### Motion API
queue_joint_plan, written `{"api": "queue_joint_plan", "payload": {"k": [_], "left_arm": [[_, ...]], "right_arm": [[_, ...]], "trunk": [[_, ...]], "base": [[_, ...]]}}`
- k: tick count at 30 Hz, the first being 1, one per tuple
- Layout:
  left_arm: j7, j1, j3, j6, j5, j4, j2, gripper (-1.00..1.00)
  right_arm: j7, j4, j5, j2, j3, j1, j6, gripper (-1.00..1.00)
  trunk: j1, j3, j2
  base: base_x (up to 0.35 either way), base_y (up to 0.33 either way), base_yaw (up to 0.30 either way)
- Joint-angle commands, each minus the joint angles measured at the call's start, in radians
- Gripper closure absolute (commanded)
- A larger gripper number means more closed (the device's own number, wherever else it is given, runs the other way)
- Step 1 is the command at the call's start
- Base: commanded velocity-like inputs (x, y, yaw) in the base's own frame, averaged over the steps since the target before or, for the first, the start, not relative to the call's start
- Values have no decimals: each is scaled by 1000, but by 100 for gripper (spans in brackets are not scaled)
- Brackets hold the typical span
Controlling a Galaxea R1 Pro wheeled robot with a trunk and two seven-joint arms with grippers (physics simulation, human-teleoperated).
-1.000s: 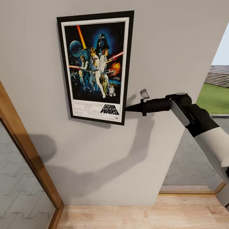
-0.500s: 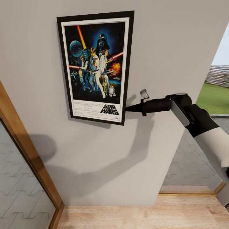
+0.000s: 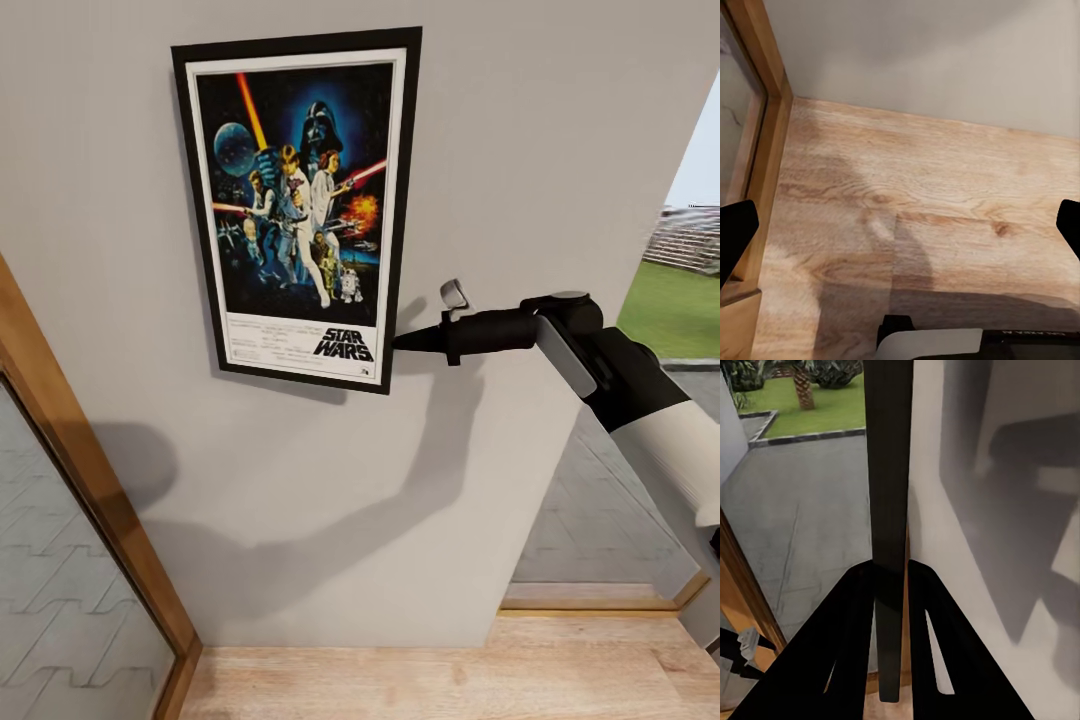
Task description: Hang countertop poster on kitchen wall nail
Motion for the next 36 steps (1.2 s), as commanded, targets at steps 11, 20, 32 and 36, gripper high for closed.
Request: {"api": "queue_joint_plan", "payload": {"k": [11,20,32,36], "left_arm": [[-5,0,2,-1,1,-1,0,-100],[-5,0,2,-1,1,-1,0,-100],[-5,0,2,-1,1,-2,0,-100],[-5,0,2,-1,1,-2,0,-100]], "right_arm": [[-1,-1,-10,-1,3,-1,10,100],[4,0,-13,-1,4,-1,10,100],[75,0,-35,-1,4,-1,10,100],[106,1,-33,0,4,-1,11,100]], "trunk": [[1,-2,-2],[1,-2,-2],[1,-2,-2],[1,-2,-2]], "base": [[0,0,0],[0,0,0],[0,0,0],[0,0,0]]}}
